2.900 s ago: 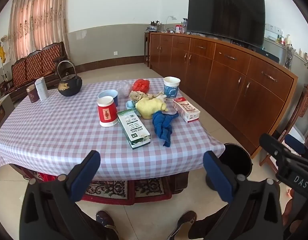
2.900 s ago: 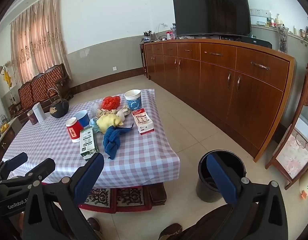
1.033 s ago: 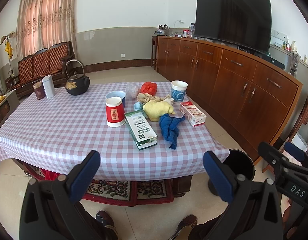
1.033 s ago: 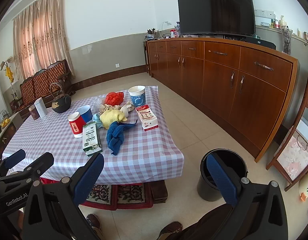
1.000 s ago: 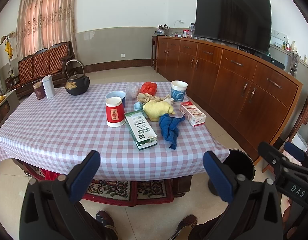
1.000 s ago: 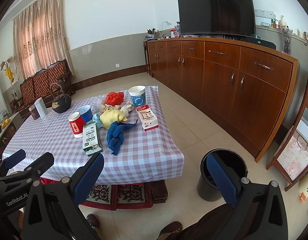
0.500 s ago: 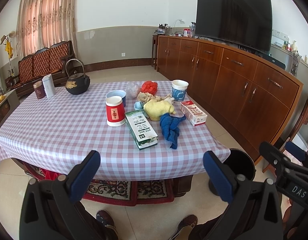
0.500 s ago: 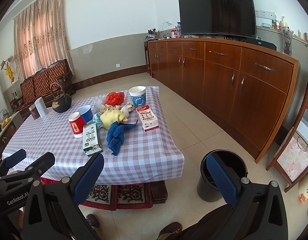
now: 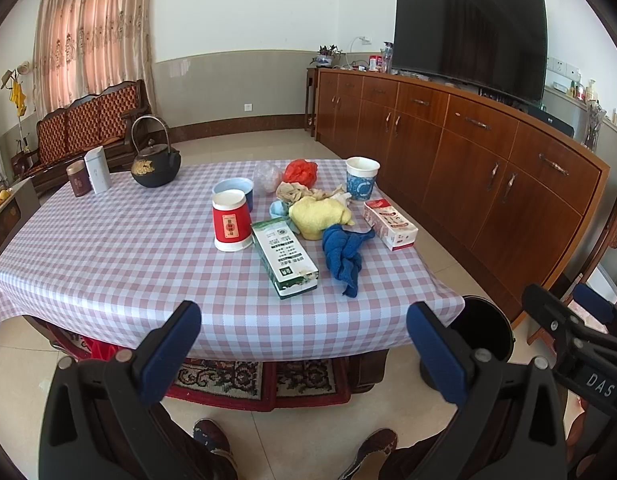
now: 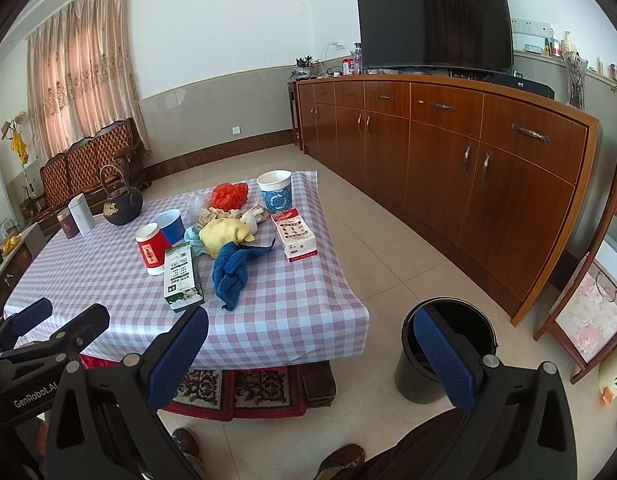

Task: Collect trash

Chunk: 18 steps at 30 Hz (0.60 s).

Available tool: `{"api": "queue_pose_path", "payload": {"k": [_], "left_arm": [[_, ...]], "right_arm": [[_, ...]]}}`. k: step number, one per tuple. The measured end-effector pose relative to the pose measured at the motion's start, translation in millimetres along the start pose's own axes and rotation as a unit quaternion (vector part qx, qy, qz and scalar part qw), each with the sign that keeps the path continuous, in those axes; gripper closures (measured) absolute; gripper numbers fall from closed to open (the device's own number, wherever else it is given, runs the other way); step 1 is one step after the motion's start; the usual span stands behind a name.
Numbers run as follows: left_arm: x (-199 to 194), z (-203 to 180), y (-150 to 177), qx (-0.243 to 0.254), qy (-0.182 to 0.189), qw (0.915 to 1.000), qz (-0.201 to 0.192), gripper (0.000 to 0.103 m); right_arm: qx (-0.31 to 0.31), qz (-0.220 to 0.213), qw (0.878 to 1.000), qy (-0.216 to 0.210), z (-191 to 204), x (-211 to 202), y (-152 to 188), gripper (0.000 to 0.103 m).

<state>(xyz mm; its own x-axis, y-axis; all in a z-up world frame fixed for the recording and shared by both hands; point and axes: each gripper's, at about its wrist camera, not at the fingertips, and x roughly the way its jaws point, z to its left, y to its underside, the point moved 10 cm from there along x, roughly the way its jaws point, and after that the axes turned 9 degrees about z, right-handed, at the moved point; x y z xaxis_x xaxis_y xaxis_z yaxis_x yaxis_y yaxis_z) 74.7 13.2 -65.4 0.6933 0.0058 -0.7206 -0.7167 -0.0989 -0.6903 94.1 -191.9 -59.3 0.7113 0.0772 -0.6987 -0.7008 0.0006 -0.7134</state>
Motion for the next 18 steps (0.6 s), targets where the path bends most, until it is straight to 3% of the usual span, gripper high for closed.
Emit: {"api": "queue_pose_path", "payload": {"k": [18], "left_arm": [[15.4, 1.9, 0.1, -0.001, 0.001, 0.9999, 0.012, 0.0]], "right_arm": [[-0.003, 0.008, 1.0, 0.0, 2.6, 14.7, 3.2, 0.0]]}}
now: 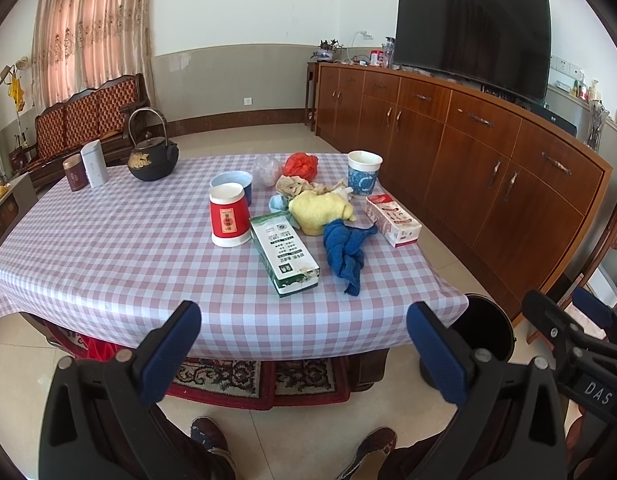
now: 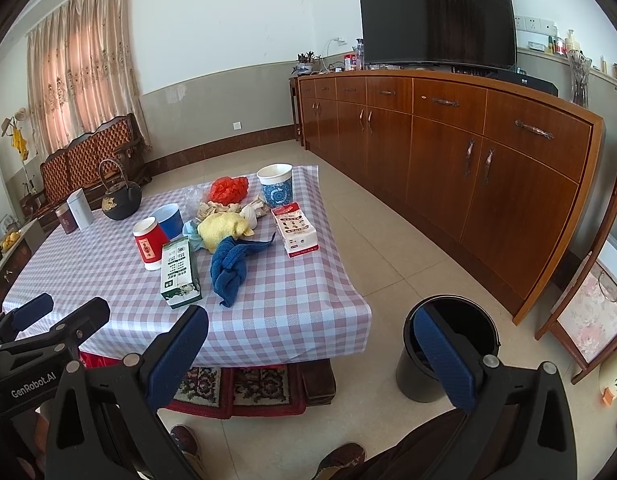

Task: Collect trash
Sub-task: 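Grasp the green-and-white milk carton with the left tool while the right tool grasps the white-and-red carton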

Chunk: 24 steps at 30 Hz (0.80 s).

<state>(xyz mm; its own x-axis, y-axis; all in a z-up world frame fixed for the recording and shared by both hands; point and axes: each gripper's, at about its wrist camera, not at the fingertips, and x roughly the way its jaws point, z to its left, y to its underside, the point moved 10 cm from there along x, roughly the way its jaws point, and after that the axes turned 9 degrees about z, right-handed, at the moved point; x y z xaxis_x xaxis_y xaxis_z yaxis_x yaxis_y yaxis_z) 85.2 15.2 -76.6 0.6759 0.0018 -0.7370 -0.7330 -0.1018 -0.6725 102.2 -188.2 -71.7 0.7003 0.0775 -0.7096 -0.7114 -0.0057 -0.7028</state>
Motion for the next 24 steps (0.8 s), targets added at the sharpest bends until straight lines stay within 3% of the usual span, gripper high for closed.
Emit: {"api": "queue_pose_path", "payload": {"k": [24], "left_arm": [[56.5, 5.1, -17.1, -0.017, 0.005, 0.9993, 0.032, 0.0]], "right_arm": [[0.0, 0.02, 1.0, -0.01, -0.7, 56.4, -16.4, 0.0]]}}
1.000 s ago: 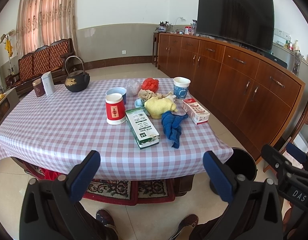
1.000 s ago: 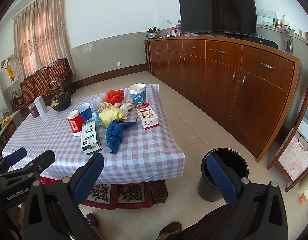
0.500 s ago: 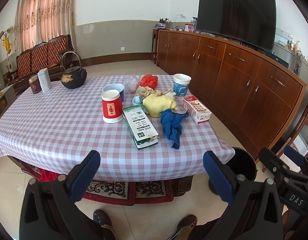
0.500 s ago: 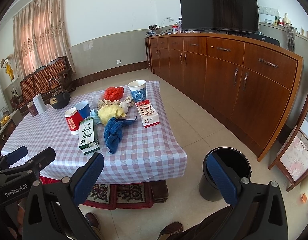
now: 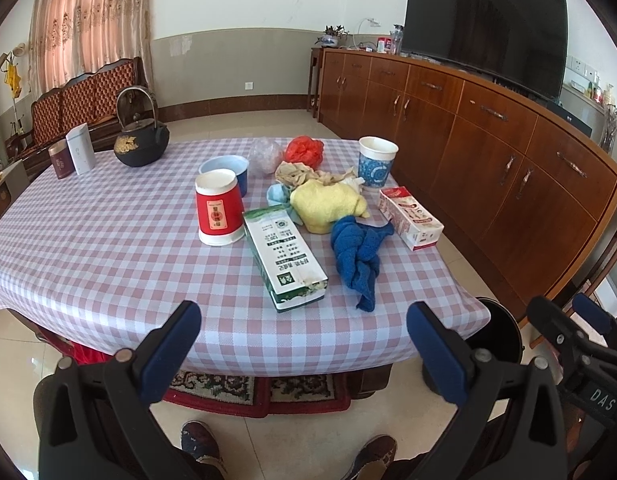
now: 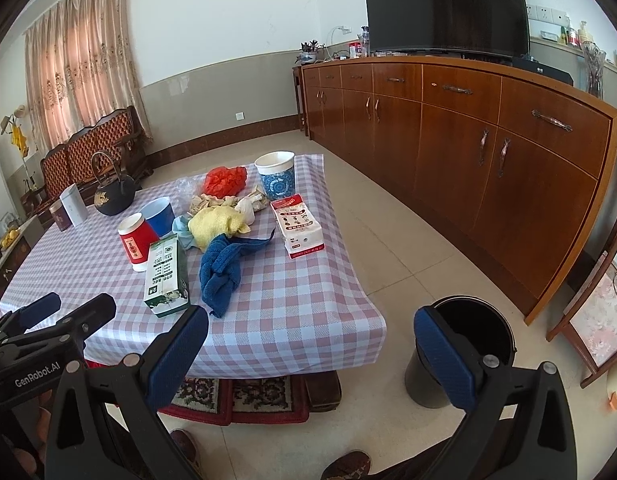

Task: Collect trash
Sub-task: 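Grasp the green-and-white milk carton with the left tool while the right tool grasps the white-and-red carton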

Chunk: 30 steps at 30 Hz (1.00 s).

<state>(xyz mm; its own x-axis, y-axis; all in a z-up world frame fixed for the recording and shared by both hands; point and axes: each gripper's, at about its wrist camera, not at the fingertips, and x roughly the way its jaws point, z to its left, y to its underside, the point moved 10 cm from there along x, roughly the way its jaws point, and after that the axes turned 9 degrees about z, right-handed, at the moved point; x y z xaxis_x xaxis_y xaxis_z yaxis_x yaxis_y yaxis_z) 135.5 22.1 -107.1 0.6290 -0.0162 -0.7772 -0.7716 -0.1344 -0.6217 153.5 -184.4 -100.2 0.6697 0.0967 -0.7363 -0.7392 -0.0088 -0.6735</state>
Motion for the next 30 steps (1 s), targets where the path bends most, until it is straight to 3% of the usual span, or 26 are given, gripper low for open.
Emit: {"api": "queue_pose_path", "payload": {"k": [9, 16, 24, 30], "left_arm": [[44.2, 0.3, -10.2, -0.009, 0.009, 0.9995, 0.028, 0.001], [78.6, 4.7, -19.9, -0.02, 0.007, 0.9985, 0.051, 0.014], [109.1, 15.6, -29.3, -0.042, 0.002, 0.9971, 0.064, 0.015], [129.6, 21.3, -31.0, -0.048, 0.003, 0.996, 0.075, 0.023]], "right_arm": [[0.003, 0.02, 1.0, -0.013, 0.8, 40.3, -14.3, 0.0], [-0.004, 0.032, 0.999, -0.019, 6.7, 78.7, -33.6, 0.0], [-0.009, 0.043, 0.999, -0.032, 13.2, 123.0, -56.1, 0.0], [-0.016, 0.05, 0.998, -0.034, 15.6, 155.4, -74.8, 0.0]]}}
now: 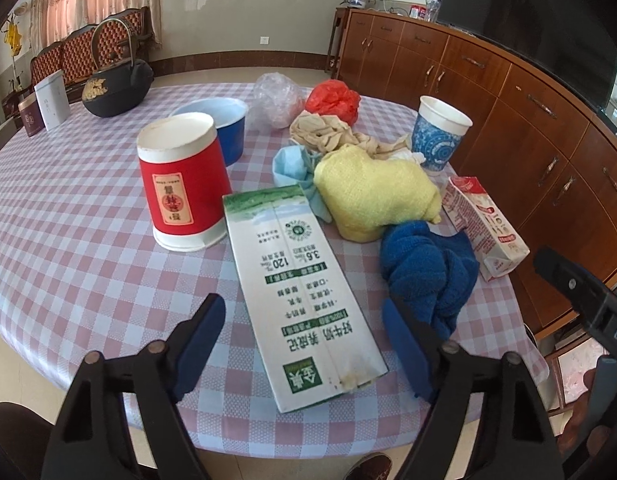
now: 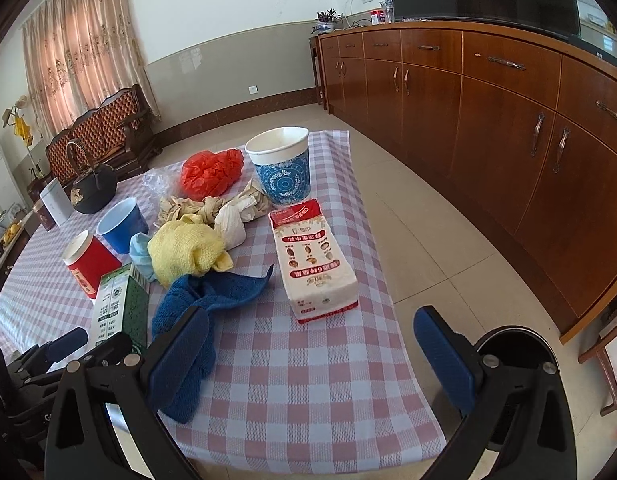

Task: Collect trash
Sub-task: 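Grasp the green-and-white milk carton with the left tool while the right tool grasps the white-and-red carton, then carry both cartons over the black bin while the right tool releases its carton inside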

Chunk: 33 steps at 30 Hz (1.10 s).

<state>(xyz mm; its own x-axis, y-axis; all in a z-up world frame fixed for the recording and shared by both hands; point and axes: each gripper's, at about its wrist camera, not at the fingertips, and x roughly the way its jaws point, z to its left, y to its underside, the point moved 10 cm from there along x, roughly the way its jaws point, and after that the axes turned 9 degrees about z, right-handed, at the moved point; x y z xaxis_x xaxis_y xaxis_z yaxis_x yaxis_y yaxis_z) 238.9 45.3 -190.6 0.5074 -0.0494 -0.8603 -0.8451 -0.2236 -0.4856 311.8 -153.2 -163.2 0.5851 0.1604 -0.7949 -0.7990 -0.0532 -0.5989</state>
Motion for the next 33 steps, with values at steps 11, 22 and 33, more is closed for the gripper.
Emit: {"api": "queue_pose_path", "payload": {"k": [11, 22, 33], "left_arm": [[15.9, 1.3, -4.0, 0.004, 0.007, 0.9999, 0.008, 0.032], [11.9, 4.2, -1.4, 0.015, 0.017, 0.9997, -0.005, 0.044], [-8.4, 13.8, -2.2, 0.002, 0.037, 0.9986, -0.037, 0.049]], "right_arm": [[-0.018, 0.027, 0.999, 0.009, -5.0, 62.5, -32.7, 0.022], [-0.052, 0.063, 0.997, -0.004, 8.8, 96.5, -26.6, 0.045], [-0.039, 0.035, 0.998, -0.038, 12.7, 75.3, -23.0, 0.049]]}}
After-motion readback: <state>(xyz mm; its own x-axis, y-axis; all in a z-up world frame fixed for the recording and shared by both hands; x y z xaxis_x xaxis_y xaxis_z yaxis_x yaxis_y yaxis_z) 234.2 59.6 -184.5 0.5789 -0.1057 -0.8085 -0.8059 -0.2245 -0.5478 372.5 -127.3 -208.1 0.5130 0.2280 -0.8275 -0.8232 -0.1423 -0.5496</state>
